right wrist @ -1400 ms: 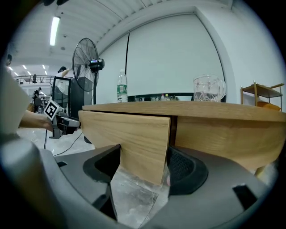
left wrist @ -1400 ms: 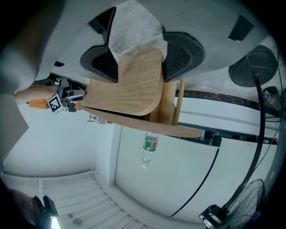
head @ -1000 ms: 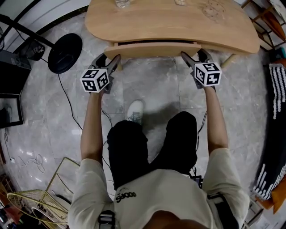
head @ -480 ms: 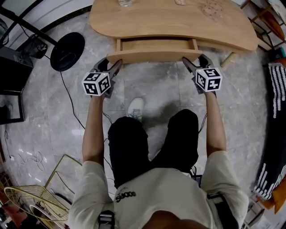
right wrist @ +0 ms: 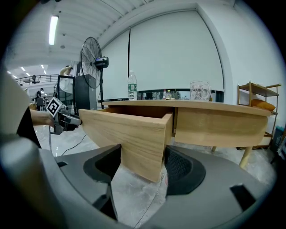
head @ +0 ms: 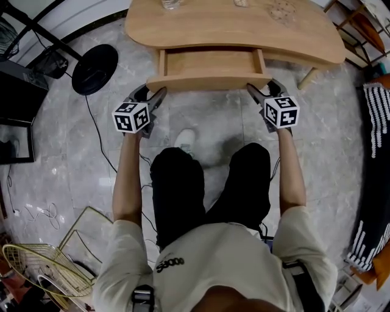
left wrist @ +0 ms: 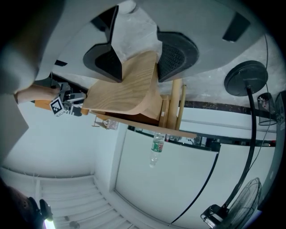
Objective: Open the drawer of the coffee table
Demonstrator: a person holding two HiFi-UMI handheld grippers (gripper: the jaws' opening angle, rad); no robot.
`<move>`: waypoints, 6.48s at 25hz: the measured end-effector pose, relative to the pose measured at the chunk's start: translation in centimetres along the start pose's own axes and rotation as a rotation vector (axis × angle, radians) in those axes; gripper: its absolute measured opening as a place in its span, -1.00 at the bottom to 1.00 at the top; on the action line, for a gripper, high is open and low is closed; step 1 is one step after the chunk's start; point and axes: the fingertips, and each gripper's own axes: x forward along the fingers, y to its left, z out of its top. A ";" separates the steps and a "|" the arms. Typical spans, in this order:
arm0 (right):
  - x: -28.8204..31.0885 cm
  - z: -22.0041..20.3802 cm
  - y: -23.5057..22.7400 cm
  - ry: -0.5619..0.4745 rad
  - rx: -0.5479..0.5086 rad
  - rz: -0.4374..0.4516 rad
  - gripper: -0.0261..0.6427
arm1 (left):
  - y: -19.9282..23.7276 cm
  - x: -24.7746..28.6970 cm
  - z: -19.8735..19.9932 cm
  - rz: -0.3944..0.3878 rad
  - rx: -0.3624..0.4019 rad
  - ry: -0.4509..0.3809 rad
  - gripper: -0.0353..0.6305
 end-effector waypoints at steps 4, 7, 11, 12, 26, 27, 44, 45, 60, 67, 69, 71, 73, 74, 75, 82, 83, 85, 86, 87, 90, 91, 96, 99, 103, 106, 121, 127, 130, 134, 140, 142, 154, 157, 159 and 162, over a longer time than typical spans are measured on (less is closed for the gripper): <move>-1.2 -0.6 0.6 0.012 -0.004 0.006 -0.06 | -0.9 -0.9 -0.7 -0.002 -0.007 0.009 -0.10; -2.0 -1.0 1.1 0.017 -0.008 0.014 -0.06 | -1.5 -1.7 -1.2 0.000 -0.015 0.003 -0.10; -2.7 -1.5 1.4 0.015 0.010 0.016 -0.06 | -2.1 -2.0 -1.7 0.004 -0.021 -0.010 -0.10; -2.8 -1.9 1.5 0.021 0.011 0.015 -0.06 | -2.3 -2.1 -2.1 0.002 -0.021 -0.002 -0.10; -2.8 -3.8 2.0 0.040 0.010 0.001 -0.06 | -2.5 -2.0 -4.4 -0.025 -0.025 0.021 -0.07; -2.9 -3.8 2.0 0.035 0.015 0.005 -0.05 | -2.5 -2.0 -4.4 -0.028 -0.031 0.023 -0.07; -10.0 -0.5 -5.6 -0.078 -0.026 -0.144 -0.50 | 3.8 -8.8 -2.4 0.130 -0.095 -0.128 -0.69; -10.4 0.1 -6.2 -0.093 -0.029 -0.178 -0.59 | 4.1 -9.2 -1.2 0.153 -0.058 -0.146 -0.74; -9.2 11.4 -3.3 -0.209 -0.211 -0.200 -0.90 | -1.9 -5.7 12.8 0.108 0.284 -0.230 -0.84; -8.1 15.0 -3.0 -0.252 -0.225 -0.203 -0.90 | -3.0 -2.6 15.6 0.050 0.333 -0.235 -0.84; -7.5 15.9 -3.6 -0.255 -0.222 -0.214 -0.90 | -2.7 -1.3 16.6 0.038 0.335 -0.231 -0.84; -6.7 17.3 -4.3 -0.264 -0.208 -0.228 -0.90 | -2.2 0.2 17.8 0.024 0.334 -0.221 -0.84; -5.8 19.2 -5.1 -0.273 -0.190 -0.243 -0.90 | -1.6 1.8 19.5 -0.002 0.336 -0.201 -0.84; -5.3 20.3 -5.5 -0.271 -0.188 -0.250 -0.90 | -1.5 2.5 20.5 -0.020 0.337 -0.190 -0.84; -4.9 21.4 -6.0 -0.263 -0.193 -0.255 -0.90 | -1.5 3.2 21.8 -0.035 0.339 -0.183 -0.84; -6.4 32.8 -9.6 -0.217 -0.166 -0.271 -0.90 | -2.5 4.8 34.6 -0.079 0.334 -0.199 -0.84; -7.1 34.6 -9.8 -0.210 -0.160 -0.273 -0.90 | -2.6 4.4 36.4 -0.082 0.328 -0.197 -0.84; -8.6 38.0 -10.1 -0.193 -0.154 -0.274 -0.90 | -3.2 3.3 39.9 -0.094 0.321 -0.191 -0.84; -9.5 39.7 -10.2 -0.184 -0.152 -0.274 -0.90 | -3.6 2.7 41.6 -0.097 0.318 -0.188 -0.84; -10.4 41.3 -10.4 -0.177 -0.150 -0.276 -0.90 | -3.9 2.1 43.2 -0.094 0.316 -0.184 -0.84; -13.4 45.8 -10.5 -0.156 -0.145 -0.290 -0.90 | -4.8 0.0 47.9 -0.073 0.314 -0.170 -0.84; -14.5 47.2 -10.3 -0.148 -0.144 -0.296 -0.90 | -5.1 -0.8 49.4 -0.067 0.312 -0.168 -0.84; -20.2 53.7 -8.8 -0.129 -0.164 -0.321 -0.90 | -7.0 -5.7 56.6 -0.031 0.304 -0.184 -0.84; -24.5 57.4 -7.7 -0.147 -0.169 -0.324 -0.90 | -9.4 -9.6 60.6 -0.016 0.315 -0.214 -0.84; -30.8 61.6 -5.2 -0.181 -0.181 -0.313 -0.90 | -13.9 -16.2 64.6 0.006 0.339 -0.254 -0.84; -35.5 64.8 -2.8 -0.232 -0.190 -0.290 -0.90 | -17.3 -21.1 66.1 0.023 0.359 -0.269 -0.84; -47.8 69.8 5.8 -0.293 -0.258 -0.212 -0.90 | -26.4 -37.4 68.9 0.069 0.365 -0.315 -0.84; -48.3 72.0 10.5 -0.315 -0.292 -0.236 -0.90 | -25.7 -41.4 69.8 0.028 0.385 -0.333 -0.84; -48.5 72.5 12.9 -0.323 -0.308 -0.242 -0.90 | -25.7 -43.5 69.6 0.009 0.418 -0.355 -0.84; -48.1 72.8 15.4 -0.322 -0.311 -0.233 -0.90 | -25.1 -45.4 69.2 0.016 0.441 -0.354 -0.84; -46.9 73.4 18.2 -0.314 -0.323 -0.219 -0.90 | -23.7 -47.4 69.5 0.021 0.435 -0.365 -0.84; -46.7 73.8 18.9 -0.313 -0.336 -0.219 -0.90 | -23.2 -47.9 69.8 0.031 0.443 -0.365 -0.84; -46.8 74.6 20.4 -0.317 -0.361 -0.216 -0.90 | -23.2 -48.2 70.2 0.026 0.477 -0.360 -0.84; -46.9 74.1 20.1 -0.311 -0.357 -0.218 -0.90 | -23.4 -48.0 69.9 0.026 0.474 -0.357 -0.84; -47.1 73.9 19.9 -0.307 -0.355 -0.219 -0.90 | -23.7 -47.8 69.8 0.024 0.474 -0.353 -0.84; -47.2 74.0 19.7 -0.307 -0.355 -0.220 -0.90 | -24.0 -47.6 69.9 0.020 0.481 -0.346 -0.84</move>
